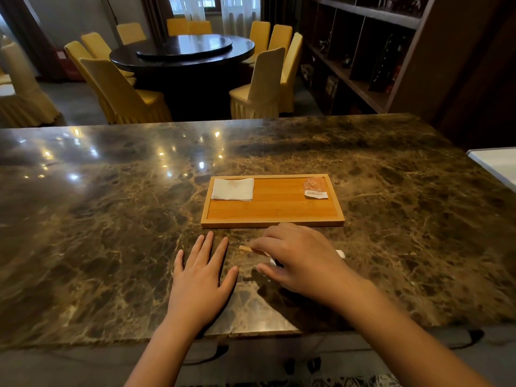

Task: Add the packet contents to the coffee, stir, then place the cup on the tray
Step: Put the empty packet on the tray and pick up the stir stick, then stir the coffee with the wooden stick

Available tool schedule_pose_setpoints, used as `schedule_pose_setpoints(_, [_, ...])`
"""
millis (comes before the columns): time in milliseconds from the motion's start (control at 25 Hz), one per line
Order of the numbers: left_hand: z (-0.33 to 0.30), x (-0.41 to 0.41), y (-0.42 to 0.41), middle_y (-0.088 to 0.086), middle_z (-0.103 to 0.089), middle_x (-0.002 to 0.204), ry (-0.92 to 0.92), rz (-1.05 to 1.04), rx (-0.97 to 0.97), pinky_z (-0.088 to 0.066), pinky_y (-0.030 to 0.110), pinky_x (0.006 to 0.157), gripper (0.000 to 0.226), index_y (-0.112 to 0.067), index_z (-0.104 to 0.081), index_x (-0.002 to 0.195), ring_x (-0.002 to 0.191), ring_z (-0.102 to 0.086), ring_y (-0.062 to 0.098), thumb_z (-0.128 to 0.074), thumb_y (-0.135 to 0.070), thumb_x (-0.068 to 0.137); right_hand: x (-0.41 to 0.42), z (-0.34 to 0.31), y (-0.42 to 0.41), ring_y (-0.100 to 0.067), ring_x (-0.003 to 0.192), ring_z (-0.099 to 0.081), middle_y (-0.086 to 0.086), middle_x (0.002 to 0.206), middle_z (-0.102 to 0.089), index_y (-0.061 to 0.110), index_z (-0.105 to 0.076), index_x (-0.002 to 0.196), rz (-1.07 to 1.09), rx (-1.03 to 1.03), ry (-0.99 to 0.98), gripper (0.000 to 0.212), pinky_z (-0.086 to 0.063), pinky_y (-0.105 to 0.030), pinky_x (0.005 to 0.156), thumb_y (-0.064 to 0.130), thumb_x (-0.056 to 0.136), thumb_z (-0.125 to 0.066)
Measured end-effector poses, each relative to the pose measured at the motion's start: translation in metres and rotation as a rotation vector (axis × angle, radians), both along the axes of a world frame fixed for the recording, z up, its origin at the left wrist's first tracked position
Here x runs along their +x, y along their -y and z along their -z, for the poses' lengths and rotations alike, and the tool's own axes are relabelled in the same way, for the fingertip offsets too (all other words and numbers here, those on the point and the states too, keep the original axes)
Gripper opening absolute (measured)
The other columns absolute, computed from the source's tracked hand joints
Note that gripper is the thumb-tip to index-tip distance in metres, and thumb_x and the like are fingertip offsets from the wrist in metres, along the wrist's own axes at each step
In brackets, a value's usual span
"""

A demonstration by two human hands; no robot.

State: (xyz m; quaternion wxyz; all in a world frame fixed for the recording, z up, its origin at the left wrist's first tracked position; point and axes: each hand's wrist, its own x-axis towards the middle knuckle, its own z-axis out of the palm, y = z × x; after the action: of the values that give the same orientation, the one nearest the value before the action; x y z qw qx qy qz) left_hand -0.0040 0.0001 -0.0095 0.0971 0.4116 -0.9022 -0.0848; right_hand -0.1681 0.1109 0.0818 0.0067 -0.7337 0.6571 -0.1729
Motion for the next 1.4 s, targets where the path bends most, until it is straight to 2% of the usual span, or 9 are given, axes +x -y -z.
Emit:
schedule_pose_setpoints(120, [-0.001, -0.001, 0.0, -0.001, -0.003, 0.153, 0.002, 0.006, -0.006, 0.004, 0.047, 0.111, 0.068, -0.034, -0.008, 0.141, 0.137, 0.008, 0.01, -0.007, -0.063, 0.079, 0.003, 0.005, 0.0, -0.023, 0.08, -0.063, -0.003, 0.085, -0.068, 0.016, -0.064, 0.091, 0.0, -0.056, 0.037, 0.011, -0.051, -0.037, 0.061, 0.02, 0.082, -0.063])
schedule_pose_setpoints(200, [-0.001, 0.0, 0.0, -0.001, -0.003, 0.153, 0.0, 0.009, -0.006, 0.005, 0.046, 0.11, 0.068, -0.034, -0.008, 0.141, 0.136, 0.008, 0.01, -0.007, -0.063, 0.079, 0.002, 0.003, -0.003, -0.023, 0.078, -0.063, -0.002, 0.083, -0.069, 0.015, -0.065, 0.089, 0.032, -0.086, 0.064, 0.008, -0.051, -0.036, 0.059, 0.018, 0.082, -0.063])
schedule_pose_setpoints(400, [0.0, 0.0, 0.0, 0.001, -0.006, 0.153, -0.022, 0.013, -0.006, 0.003, 0.047, 0.11, 0.069, -0.033, -0.012, 0.142, 0.137, 0.004, 0.013, -0.009, -0.063, 0.08, -0.017, -0.013, -0.016, -0.014, 0.081, -0.063, 0.0, 0.089, -0.069, 0.016, -0.065, 0.095, 0.278, -0.189, 0.326, 0.013, -0.053, -0.029, 0.07, 0.014, 0.083, -0.064])
schedule_pose_setpoints(640, [0.002, 0.0, 0.001, 0.001, -0.005, 0.153, -0.018, 0.023, -0.009, 0.004, 0.048, 0.11, 0.069, -0.032, -0.011, 0.142, 0.138, 0.004, 0.014, -0.008, -0.063, 0.08, -0.05, -0.015, -0.042, -0.007, 0.075, -0.065, 0.006, 0.082, -0.065, 0.018, -0.059, 0.084, 0.546, -0.232, 0.646, 0.012, -0.053, -0.025, 0.071, 0.008, 0.082, -0.065])
schedule_pose_setpoints(840, [0.002, 0.0, 0.001, 0.002, -0.005, 0.153, -0.017, 0.023, -0.006, 0.004, 0.048, 0.11, 0.071, -0.031, -0.011, 0.142, 0.138, 0.005, 0.014, -0.008, -0.062, 0.079, -0.047, -0.013, -0.062, -0.008, 0.075, -0.069, 0.002, 0.082, -0.068, 0.019, -0.062, 0.085, 0.559, -0.222, 0.77, 0.015, -0.058, -0.028, 0.071, 0.006, 0.08, -0.065])
schedule_pose_setpoints(960, [0.001, 0.0, 0.0, 0.001, -0.005, 0.153, -0.027, 0.018, 0.001, 0.003, 0.048, 0.111, 0.071, -0.031, -0.011, 0.142, 0.137, 0.005, 0.013, -0.008, -0.062, 0.078, -0.036, -0.005, -0.065, -0.012, 0.072, -0.071, -0.002, 0.077, -0.07, 0.022, -0.064, 0.087, 0.525, -0.246, 0.9, 0.021, -0.059, -0.025, 0.064, 0.002, 0.079, -0.066])
schedule_pose_setpoints(1080, [0.001, -0.001, 0.001, 0.001, -0.006, 0.152, -0.033, 0.017, 0.002, 0.003, 0.048, 0.111, 0.071, -0.03, -0.013, 0.142, 0.137, 0.005, 0.013, -0.009, -0.062, 0.079, -0.027, 0.008, -0.055, -0.011, 0.072, -0.071, -0.001, 0.085, -0.069, 0.014, -0.064, 0.083, 0.49, -0.324, 1.009, 0.016, -0.057, -0.02, 0.06, -0.001, 0.079, -0.064])
schedule_pose_setpoints(1240, [0.002, 0.0, 0.001, 0.001, -0.005, 0.152, -0.027, 0.01, 0.002, 0.003, 0.048, 0.111, 0.069, -0.032, -0.012, 0.142, 0.137, 0.005, 0.013, -0.01, -0.062, 0.08, -0.024, 0.017, -0.047, -0.012, 0.075, -0.07, -0.002, 0.089, -0.068, 0.019, -0.063, 0.08, 0.505, -0.429, 1.005, 0.019, -0.058, -0.024, 0.063, 0.0, 0.082, -0.062])
schedule_pose_setpoints(1400, [0.002, -0.001, 0.001, 0.0, -0.004, 0.152, -0.016, 0.005, 0.0, 0.003, 0.048, 0.111, 0.069, -0.033, -0.01, 0.141, 0.137, 0.006, 0.012, -0.009, -0.063, 0.079, -0.028, 0.016, -0.057, -0.012, 0.077, -0.066, 0.004, 0.089, -0.064, 0.027, -0.06, 0.084, 0.525, -0.426, 0.772, 0.02, -0.056, -0.024, 0.062, 0.007, 0.085, -0.059])
